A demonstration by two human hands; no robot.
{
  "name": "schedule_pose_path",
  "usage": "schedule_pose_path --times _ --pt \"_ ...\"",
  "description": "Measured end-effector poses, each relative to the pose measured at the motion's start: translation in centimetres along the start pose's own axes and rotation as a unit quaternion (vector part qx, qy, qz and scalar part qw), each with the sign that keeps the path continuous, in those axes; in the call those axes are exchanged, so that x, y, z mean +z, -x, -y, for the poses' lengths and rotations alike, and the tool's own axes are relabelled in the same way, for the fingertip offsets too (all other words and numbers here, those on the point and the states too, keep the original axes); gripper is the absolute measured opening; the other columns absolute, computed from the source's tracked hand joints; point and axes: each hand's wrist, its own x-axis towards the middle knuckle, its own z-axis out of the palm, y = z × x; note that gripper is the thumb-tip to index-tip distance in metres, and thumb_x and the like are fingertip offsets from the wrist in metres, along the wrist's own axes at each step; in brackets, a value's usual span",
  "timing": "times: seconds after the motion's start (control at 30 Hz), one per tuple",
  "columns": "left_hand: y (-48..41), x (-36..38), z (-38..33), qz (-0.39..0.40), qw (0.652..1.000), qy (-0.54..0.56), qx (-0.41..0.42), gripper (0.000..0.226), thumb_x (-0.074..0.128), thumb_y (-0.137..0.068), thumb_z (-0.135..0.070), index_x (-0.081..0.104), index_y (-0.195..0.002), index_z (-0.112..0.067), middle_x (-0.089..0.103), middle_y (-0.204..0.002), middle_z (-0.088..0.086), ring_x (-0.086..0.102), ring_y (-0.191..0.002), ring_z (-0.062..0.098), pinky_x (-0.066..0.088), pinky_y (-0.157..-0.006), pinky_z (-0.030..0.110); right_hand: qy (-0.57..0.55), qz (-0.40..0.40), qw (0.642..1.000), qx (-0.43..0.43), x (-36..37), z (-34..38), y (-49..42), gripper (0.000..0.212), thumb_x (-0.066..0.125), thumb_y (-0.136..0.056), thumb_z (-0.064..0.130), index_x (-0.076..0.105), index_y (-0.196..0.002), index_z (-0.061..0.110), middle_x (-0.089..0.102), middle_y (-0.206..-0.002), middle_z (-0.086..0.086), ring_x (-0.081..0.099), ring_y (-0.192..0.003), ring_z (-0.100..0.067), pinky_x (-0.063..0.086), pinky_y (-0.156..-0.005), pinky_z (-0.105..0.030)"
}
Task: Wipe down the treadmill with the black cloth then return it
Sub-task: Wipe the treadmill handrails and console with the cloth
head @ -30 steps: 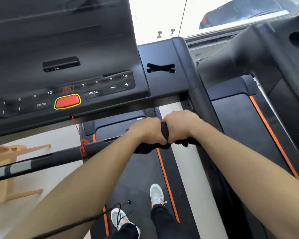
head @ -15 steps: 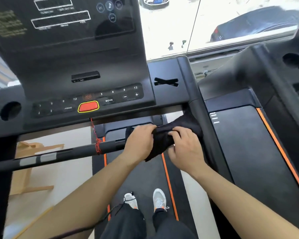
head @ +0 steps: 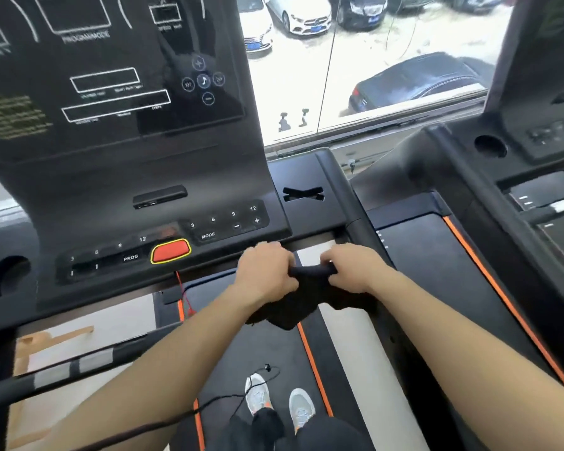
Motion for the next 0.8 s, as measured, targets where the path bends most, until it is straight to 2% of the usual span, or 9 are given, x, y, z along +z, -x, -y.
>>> schedule_pose_path --times 0.07,0.13,0.2,0.4,0.47,0.57,0.63,0.7,0.8 --pt "-0.7 -1.6 0.4 -0.033 0.998 0.01 0.044 0.025 0.066 -0.074 -0.047 0.071 -0.094 -0.033 0.061 -0.107 -0.009 0.054 -0.107 0.018 0.043 -0.092 0.039 -0.014 -0.039 0.999 0.029 -1.3 -0.4 0.7 0.014 0.064 -0.08 0.033 0.061 -0.094 0.031 0.06 -0.092 0.007 0.062 -0.091 -0.019 0.056 -0.08 -0.039" --pt "-1.7 -3.0 0.8 -0.017 0.992 0.115 0.041 0.013 0.069 -0.076 -0.04 0.06 -0.08 -0.032 0.064 -0.092 -0.009 0.061 -0.095 0.017 0.046 -0.079 0.034 -0.039 -0.091 0.993 0.071 -2.9 -1.1 1.3 0.016 0.064 -0.077 0.038 0.057 -0.089 0.031 0.059 -0.086 0.009 0.061 -0.086 -0.018 0.055 -0.077 -0.037" --pt "-3.2 -4.2 0.9 0.016 0.977 0.211 0.021 0.019 0.069 -0.083 -0.034 0.051 -0.079 -0.03 0.062 -0.081 -0.005 0.062 -0.081 0.019 0.046 -0.065 0.033 -0.073 -0.153 0.978 0.118 -4.8 -1.6 1.5 0.015 0.062 -0.077 0.038 0.055 -0.089 0.032 0.061 -0.086 0.007 0.061 -0.083 -0.02 0.055 -0.077 -0.039" --pt "-10.0 -7.7 -1.0 -0.057 0.976 0.211 -0.001 0.028 0.059 -0.095 -0.041 0.051 -0.116 -0.024 0.062 -0.105 -0.002 0.06 -0.093 0.022 0.051 -0.078 0.041 -0.109 -0.284 0.938 0.167 -10.7 -4.3 -2.2 0.024 0.062 -0.077 0.027 0.058 -0.101 0.023 0.065 -0.102 -0.003 0.061 -0.094 -0.031 0.046 -0.073 -0.037" --pt "-13.2 -8.8 -1.4 -0.119 0.982 0.144 -0.026 0.031 0.059 -0.094 -0.038 0.051 -0.119 -0.022 0.064 -0.111 0.002 0.061 -0.099 0.028 0.049 -0.077 0.04 -0.144 -0.283 0.936 0.153 -12.2 -5.7 -4.9 0.031 0.062 -0.077 0.025 0.059 -0.108 0.021 0.063 -0.111 -0.007 0.06 -0.102 -0.033 0.049 -0.078 -0.039" --pt "-16.6 -8.7 -1.4 -0.15 0.983 0.047 -0.098 0.034 0.061 -0.09 -0.022 0.052 -0.123 -0.016 0.06 -0.121 0.008 0.056 -0.112 0.033 0.045 -0.076 0.042 -0.173 -0.225 0.951 0.125 -12.6 -7.0 -8.7 0.06 0.062 -0.075 0.03 0.052 -0.134 0.02 0.049 -0.135 -0.014 0.055 -0.118 -0.038 0.05 -0.094 -0.044" --pt "-17.5 -6.7 -2.0 -0.158 0.978 -0.02 -0.133 0.05 0.062 -0.087 -0.022 0.046 -0.133 -0.012 0.046 -0.14 0.013 0.044 -0.124 0.035 0.043 -0.089 0.043 -0.164 -0.165 0.965 0.12 -10.5 -7.3 -10.6 0.075 0.064 -0.08 0.032 0.035 -0.148 0.018 0.031 -0.148 -0.017 0.049 -0.124 -0.043 0.047 -0.1 -0.047" --pt "-17.7 -3.5 -3.2 -0.152 0.983 -0.018 -0.103 0.065 0.057 -0.091 -0.03 0.032 -0.147 -0.009 0.028 -0.156 0.016 0.029 -0.139 0.036 0.035 -0.108 0.045 -0.198 -0.134 0.965 0.112 -7.2 -7.4 -11.8 0.081 0.06 -0.09 0.032 0.016 -0.157 0.015 0.016 -0.158 -0.017 0.04 -0.133 -0.044 0.041 -0.105 -0.047" --pt "-17.9 1.2 -4.8 -0.087 0.991 0.041 -0.093 0.069 0.036 -0.102 -0.043 0.014 -0.157 -0.007 0.006 -0.166 0.014 0.006 -0.153 0.03 0.01 -0.123 0.046 -0.228 -0.181 0.951 0.102 -3.1 -7.5 -13.1 0.075 0.048 -0.098 0.029 0.009 -0.158 0.009 0.025 -0.156 -0.022 0.04 -0.134 -0.044 0.038 -0.108 -0.05"
